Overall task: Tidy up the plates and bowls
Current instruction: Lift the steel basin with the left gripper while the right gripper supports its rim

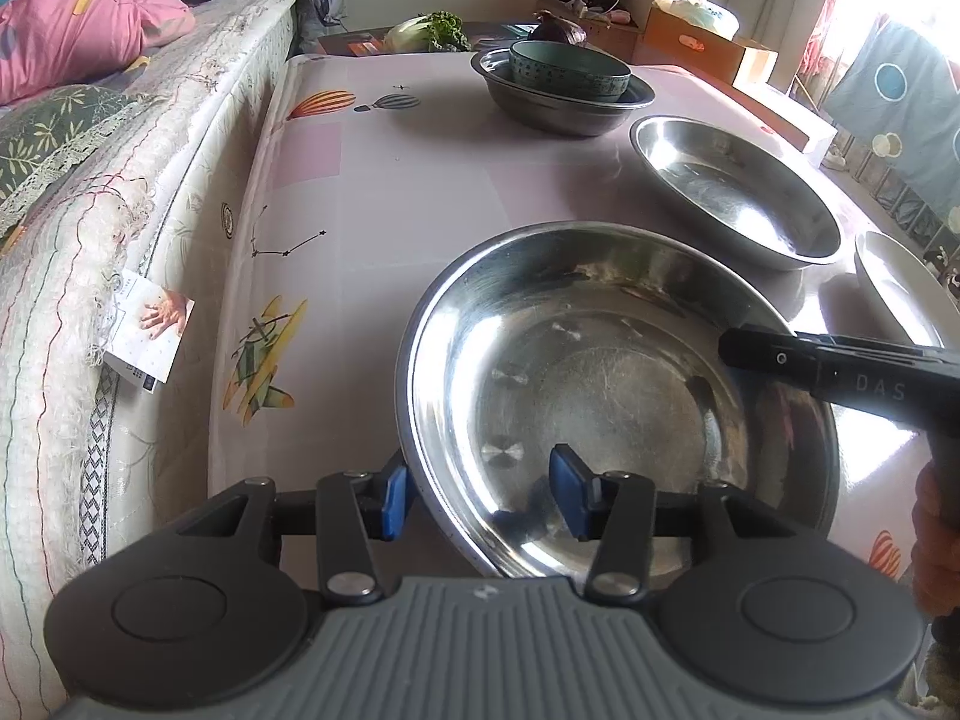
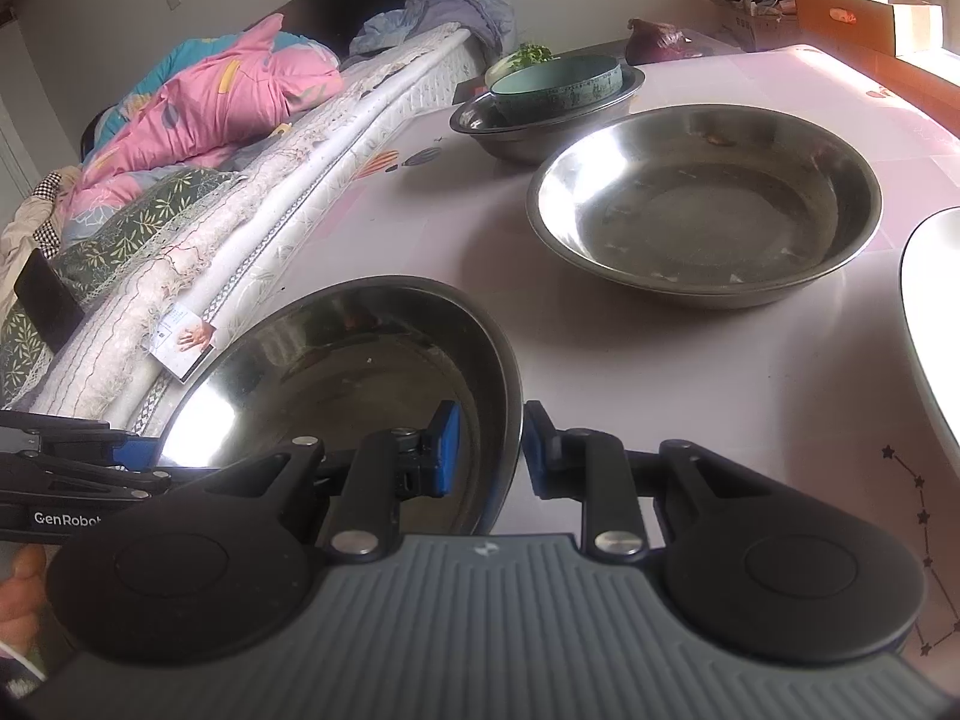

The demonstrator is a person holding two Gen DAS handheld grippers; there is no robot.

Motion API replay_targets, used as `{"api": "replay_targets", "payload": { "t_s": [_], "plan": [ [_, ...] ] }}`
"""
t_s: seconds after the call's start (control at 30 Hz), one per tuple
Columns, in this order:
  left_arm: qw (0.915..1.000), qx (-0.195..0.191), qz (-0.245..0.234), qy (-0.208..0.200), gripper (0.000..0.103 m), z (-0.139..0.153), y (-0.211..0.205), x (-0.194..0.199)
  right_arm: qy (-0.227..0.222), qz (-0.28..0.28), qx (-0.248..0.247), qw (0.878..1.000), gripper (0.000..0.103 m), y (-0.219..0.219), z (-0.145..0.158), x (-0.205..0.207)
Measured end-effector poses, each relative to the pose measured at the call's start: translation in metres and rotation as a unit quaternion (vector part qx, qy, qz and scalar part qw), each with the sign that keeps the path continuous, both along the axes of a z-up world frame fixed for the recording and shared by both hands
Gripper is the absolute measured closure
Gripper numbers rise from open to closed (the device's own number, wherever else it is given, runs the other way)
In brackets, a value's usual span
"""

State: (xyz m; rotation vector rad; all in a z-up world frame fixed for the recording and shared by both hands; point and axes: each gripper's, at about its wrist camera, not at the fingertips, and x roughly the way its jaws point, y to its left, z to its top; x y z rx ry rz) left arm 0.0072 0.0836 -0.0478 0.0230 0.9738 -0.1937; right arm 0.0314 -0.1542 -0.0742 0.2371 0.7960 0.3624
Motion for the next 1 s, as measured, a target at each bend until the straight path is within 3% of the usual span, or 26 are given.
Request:
{"api": "replay_targets", "payload": {
  "t_s": [1.0],
  "plan": [
    [0.9992,0.037,0.011,-0.005,0.047,-0.004,-0.014,0.006,-0.011,-0.001,-0.02,1.0,0.078,0.01,-0.001,-0.004]
  ]
}}
